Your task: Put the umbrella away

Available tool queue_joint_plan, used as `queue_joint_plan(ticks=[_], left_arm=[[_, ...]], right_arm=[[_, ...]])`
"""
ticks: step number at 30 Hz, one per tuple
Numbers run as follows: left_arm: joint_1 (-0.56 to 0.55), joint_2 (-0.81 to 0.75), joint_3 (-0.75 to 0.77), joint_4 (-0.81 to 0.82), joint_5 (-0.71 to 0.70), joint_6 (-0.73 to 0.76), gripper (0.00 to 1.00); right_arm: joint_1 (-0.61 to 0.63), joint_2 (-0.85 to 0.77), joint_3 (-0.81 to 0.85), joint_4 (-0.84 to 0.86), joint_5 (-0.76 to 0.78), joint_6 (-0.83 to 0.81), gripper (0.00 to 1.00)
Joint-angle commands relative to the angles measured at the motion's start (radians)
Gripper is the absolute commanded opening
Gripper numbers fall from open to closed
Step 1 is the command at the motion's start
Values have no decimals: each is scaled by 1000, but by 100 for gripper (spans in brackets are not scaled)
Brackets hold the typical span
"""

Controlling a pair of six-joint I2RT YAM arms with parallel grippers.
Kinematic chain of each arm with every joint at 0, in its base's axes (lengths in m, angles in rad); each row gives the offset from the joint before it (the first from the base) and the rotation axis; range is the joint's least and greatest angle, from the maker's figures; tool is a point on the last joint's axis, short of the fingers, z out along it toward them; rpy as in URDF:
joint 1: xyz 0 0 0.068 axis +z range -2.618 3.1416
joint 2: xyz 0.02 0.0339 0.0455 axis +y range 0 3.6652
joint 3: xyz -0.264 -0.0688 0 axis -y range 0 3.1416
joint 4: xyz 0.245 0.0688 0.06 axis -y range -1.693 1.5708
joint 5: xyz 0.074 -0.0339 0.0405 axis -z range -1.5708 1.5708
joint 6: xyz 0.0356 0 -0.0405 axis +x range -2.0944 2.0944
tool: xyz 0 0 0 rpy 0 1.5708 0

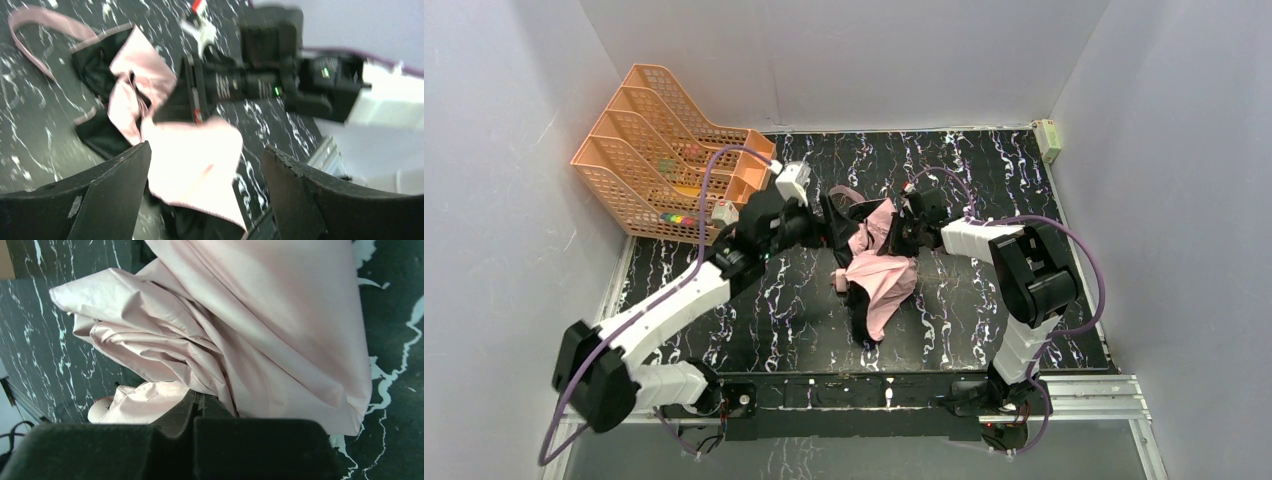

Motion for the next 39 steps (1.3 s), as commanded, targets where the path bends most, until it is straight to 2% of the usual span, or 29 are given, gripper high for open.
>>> queue_joint_plan(ticks=[1,7,13,16,20,27,31,33,39], left_arm=[[-136,-178,-151,-63,-134,-23,83],[-399,-296,-273,-102,-409,-74,98],[-626,-240,-299,-110,-673,-115,98],[-684,-155,-294,-124,-804,-144,98],[-700,-60,-274,-181,-903,-189,98],[-702,24,-253,-215,-960,-260,86],[-702,49,-249,-188,-949,-254,74],[-702,52,-256,-168,-940,-251,66],[-702,42,-267,-121,-923,-244,34]], right_arm=[[-5,11,-41,-106,198,110,0],[-5,-48,-114,-78,258,235,0],[-6,-65,-113,-80,255,231,0],[-5,-67,-113,-74,243,229,0],[-5,-69,-113,-70,231,217,0],[-5,-71,-113,-65,222,201,0],[-5,-68,-114,-60,213,199,0],[-5,-69,-116,-60,213,195,0],[-5,-70,-119,-58,211,192,0]])
